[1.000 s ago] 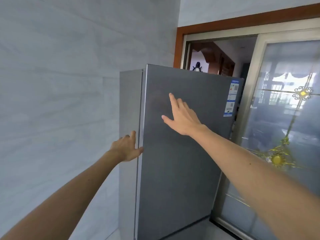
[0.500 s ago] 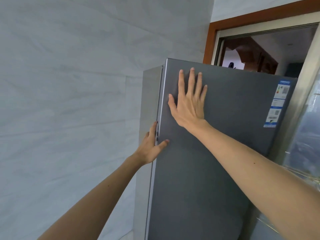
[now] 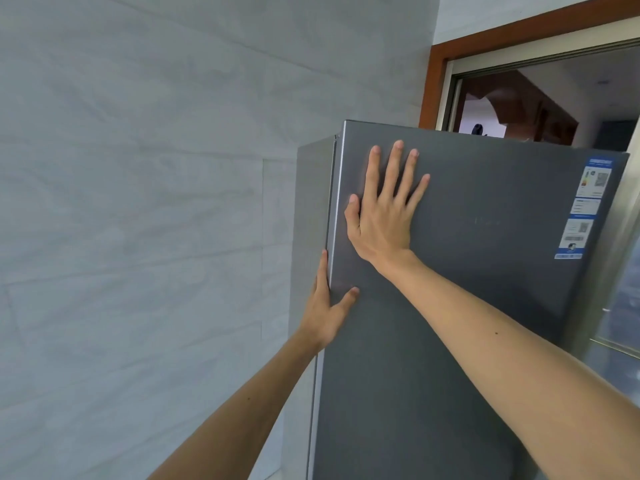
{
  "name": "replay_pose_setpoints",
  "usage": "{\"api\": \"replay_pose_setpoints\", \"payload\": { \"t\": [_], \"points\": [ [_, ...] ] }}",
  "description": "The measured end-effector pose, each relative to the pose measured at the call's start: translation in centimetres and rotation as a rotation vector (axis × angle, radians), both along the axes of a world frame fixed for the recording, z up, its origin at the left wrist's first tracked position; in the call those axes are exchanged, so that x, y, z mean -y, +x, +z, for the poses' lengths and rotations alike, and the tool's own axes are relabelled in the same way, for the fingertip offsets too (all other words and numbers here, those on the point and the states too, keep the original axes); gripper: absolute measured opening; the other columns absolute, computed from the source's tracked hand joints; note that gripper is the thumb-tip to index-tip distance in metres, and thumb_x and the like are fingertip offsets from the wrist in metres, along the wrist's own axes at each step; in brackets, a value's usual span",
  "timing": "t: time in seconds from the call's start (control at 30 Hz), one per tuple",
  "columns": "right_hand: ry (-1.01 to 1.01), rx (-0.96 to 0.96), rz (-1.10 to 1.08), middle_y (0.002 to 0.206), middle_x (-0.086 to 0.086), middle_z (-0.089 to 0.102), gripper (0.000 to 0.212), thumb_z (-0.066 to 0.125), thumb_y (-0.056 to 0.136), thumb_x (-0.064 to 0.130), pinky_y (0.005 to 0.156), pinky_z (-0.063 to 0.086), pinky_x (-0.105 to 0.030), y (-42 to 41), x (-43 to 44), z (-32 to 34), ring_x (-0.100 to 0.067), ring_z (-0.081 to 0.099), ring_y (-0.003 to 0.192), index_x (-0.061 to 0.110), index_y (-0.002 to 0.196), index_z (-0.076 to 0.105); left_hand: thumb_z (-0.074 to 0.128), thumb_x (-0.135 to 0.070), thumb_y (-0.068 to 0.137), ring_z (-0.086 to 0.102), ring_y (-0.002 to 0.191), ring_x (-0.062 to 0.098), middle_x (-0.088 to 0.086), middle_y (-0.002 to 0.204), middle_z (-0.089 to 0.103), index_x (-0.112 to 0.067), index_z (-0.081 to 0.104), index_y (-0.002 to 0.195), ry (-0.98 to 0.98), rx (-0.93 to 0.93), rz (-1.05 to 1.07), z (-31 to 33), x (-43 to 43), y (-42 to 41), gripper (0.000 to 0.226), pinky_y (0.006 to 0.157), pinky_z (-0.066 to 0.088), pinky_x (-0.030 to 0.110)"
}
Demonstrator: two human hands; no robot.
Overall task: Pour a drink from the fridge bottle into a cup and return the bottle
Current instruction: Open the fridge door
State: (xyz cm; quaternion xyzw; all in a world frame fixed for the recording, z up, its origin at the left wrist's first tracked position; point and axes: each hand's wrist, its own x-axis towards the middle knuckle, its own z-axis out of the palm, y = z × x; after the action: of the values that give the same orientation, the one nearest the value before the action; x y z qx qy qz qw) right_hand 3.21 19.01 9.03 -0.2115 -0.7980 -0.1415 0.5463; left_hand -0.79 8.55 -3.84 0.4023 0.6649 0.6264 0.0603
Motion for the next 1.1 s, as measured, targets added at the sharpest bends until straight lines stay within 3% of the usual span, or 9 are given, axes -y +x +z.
{"api": "replay_pose_setpoints", "payload": {
  "t": [0.13,0.27,0.47,0.77,1.0,1.1],
  "points": [
    [-0.009,0.002,0.015,0.162,-0.025,0.003,0.07,0.026,0.098,0.04,0.112,0.009,-0.07,0.1,0.2,0.1,-0.048,0.0,0.148,0.009,0.158,0.005,0.063,-0.053,0.082,0.04,0.142,0.011,-0.017,0.158,0.034,-0.077,0.005,0.135,0.083,0.079,0.005,0.1,-0.2,0.8,0.082,0.116,0.038,0.043],
    [-0.021,0.015,0.024,0.162,-0.026,0.002,0.07,0.025,0.099,0.04,0.111,0.009,-0.072,0.3,0.4,0.2,-0.049,-0.001,0.148,0.008,0.158,0.004,0.065,-0.032,0.092,0.044,0.139,0.008,-0.015,0.155,0.038,-0.058,0.013,0.15,0.16,0.148,-0.029,-0.3,-0.4,1.2,0.082,0.114,0.042,0.041],
    [-0.043,0.037,0.04,0.162,-0.027,-0.001,0.073,0.027,0.097,0.041,0.111,0.009,-0.072,0.5,0.7,0.2,-0.05,-0.003,0.148,0.006,0.157,0.003,0.062,-0.017,0.097,0.047,0.136,0.008,-0.011,0.152,0.042,-0.044,0.012,0.155,0.182,0.178,-0.028,-0.4,-0.6,1.7,0.081,0.112,0.044,0.041],
    [-0.031,0.15,0.044,0.161,-0.03,-0.004,0.094,0.032,0.089,0.064,0.11,0.01,-0.073,1.7,0.6,0.1,-0.052,-0.006,0.146,0.007,0.157,0.002,0.06,-0.009,0.097,0.049,0.133,0.013,-0.006,0.15,0.044,-0.035,0.017,0.156,0.19,0.186,0.024,-0.2,-0.6,2.6,0.077,0.109,0.047,0.043],
    [-0.048,0.186,0.034,0.16,-0.03,-0.004,0.096,0.035,0.088,0.063,0.11,0.011,-0.073,1.9,1.3,-0.4,-0.052,-0.006,0.146,0.006,0.157,0.001,0.056,-0.004,0.098,0.046,0.136,0.008,-0.009,0.151,0.043,-0.032,0.018,0.156,0.155,0.174,0.049,0.0,0.2,3.4,0.075,0.11,0.046,0.033],
    [-0.042,0.172,0.028,0.16,-0.031,-0.004,0.098,0.036,0.087,0.063,0.11,0.01,-0.073,2.4,1.6,-0.5,-0.052,-0.006,0.146,0.004,0.157,0.001,0.059,-0.011,0.096,0.041,0.141,0.008,-0.013,0.154,0.039,-0.037,0.019,0.155,0.139,0.13,0.09,-0.6,0.3,4.1,0.076,0.114,0.041,0.041]
  ]
}}
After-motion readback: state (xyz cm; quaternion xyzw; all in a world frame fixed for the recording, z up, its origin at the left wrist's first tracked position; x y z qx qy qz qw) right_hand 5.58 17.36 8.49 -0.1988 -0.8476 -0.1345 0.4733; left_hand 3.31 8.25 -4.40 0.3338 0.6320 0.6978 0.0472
